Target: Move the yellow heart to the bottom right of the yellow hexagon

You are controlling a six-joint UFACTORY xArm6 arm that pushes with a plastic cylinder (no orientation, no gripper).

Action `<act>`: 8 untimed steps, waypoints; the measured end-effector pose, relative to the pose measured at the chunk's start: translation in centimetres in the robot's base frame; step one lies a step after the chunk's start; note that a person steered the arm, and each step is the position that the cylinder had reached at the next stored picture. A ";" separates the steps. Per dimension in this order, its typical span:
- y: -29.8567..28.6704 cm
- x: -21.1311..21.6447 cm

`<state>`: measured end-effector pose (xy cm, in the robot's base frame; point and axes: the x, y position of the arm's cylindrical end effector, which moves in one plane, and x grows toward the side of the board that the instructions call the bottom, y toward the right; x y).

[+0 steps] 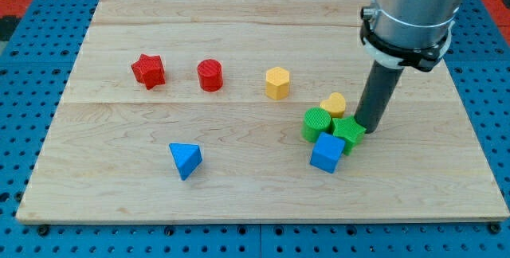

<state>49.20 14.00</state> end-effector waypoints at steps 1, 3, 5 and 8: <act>-0.3 0.0; -2.9 -2.5; -1.1 -2.0; -2.4 9.6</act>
